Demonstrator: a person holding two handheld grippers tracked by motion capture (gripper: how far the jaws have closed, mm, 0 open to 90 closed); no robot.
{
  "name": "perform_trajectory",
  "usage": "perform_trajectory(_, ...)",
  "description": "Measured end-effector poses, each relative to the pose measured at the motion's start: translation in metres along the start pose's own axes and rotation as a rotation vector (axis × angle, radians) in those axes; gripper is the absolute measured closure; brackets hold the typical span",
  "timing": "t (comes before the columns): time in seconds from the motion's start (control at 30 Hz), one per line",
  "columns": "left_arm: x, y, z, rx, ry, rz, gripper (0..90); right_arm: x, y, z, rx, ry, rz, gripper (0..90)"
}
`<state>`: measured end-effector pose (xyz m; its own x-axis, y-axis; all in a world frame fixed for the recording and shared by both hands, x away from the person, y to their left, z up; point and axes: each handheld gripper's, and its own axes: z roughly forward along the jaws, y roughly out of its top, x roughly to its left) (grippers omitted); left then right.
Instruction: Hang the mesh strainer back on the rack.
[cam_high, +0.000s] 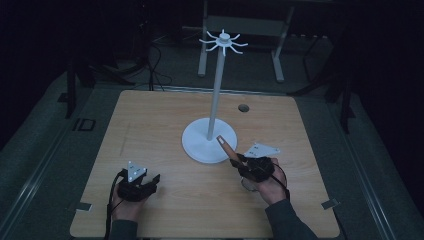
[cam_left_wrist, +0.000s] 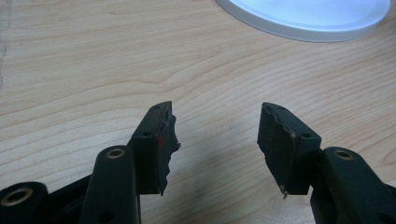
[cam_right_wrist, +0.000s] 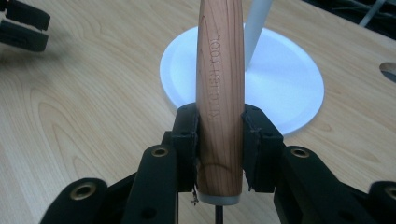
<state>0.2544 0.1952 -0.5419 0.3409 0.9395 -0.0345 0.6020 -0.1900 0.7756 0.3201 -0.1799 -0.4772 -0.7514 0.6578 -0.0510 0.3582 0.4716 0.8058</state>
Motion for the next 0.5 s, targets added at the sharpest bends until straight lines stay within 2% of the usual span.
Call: perform_trajectory(0.5, 0.000, 0.000, 0.000, 0.000, 0.000, 0.000, 45.8, -0.001, 0.012, -0.004, -0.076, -0.016, 0.026, 68.9)
